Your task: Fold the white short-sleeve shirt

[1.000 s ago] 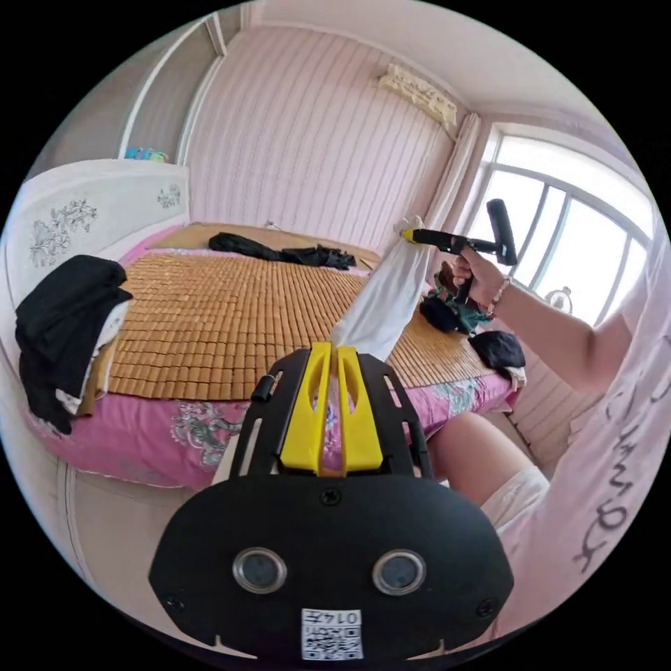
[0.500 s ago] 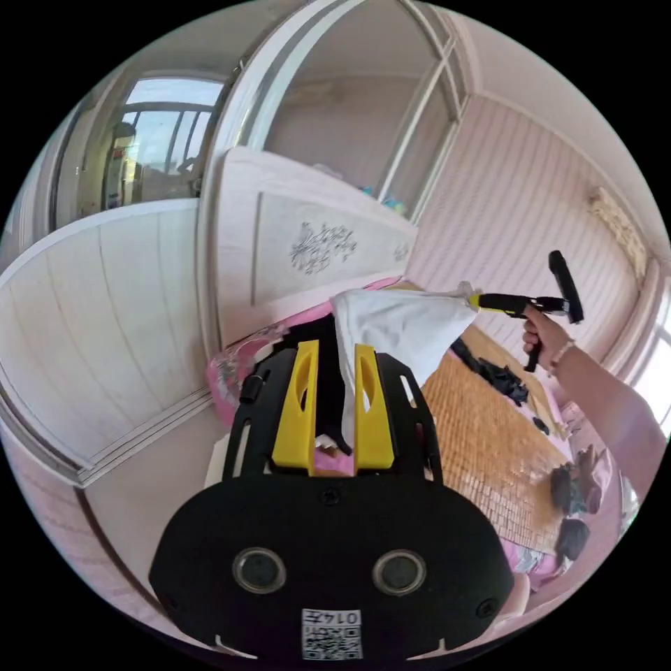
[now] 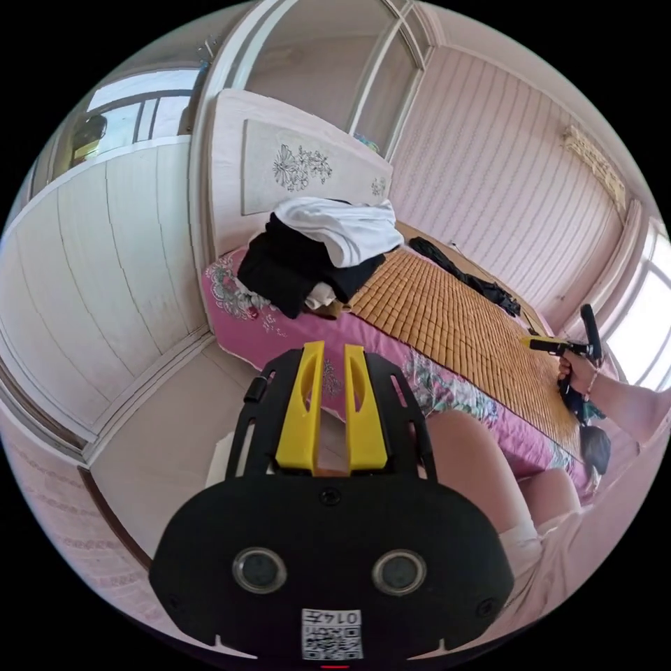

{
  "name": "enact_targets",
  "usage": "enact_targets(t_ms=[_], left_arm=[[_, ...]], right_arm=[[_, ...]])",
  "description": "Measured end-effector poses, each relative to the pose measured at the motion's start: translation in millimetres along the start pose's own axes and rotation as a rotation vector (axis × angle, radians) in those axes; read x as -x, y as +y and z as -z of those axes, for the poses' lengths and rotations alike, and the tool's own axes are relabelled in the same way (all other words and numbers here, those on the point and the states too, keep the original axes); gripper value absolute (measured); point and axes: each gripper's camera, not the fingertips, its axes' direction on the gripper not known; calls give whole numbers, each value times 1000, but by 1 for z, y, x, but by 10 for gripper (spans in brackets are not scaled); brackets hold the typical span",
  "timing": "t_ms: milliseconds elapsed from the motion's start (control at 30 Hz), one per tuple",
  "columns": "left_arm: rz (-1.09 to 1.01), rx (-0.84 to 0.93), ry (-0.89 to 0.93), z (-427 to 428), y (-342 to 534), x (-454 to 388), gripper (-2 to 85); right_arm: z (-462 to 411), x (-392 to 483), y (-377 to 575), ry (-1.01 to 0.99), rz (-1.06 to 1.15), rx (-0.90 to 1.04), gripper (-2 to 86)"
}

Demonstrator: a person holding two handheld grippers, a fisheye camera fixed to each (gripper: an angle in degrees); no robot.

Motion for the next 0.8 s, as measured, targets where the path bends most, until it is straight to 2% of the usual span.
enact_targets(t_ms=[133,333,400,533,667,800], left_arm=[[-76,-69,23,-6,-49,-11,53],[-98,-201,-69,-19,-171,4,48],[-104,-170,-114,-39,-201,10,51],[-159,10,-230,-106,-241,18,77],[-118,134,-183,-155,-249,27,47],[-148,72,-159,-163,-234,21,10]], right_arm=[[6,14,-76,-81,92,-96,103],[-18,66,-239,-236,231,-222,99],[-45,84,-293,-244,254,-198,99],[-97,95,-350,-224,233,-108,99],[-144,90,-381,-303,210,-45,47],[-142,88,-392,-341,256,-87,22]])
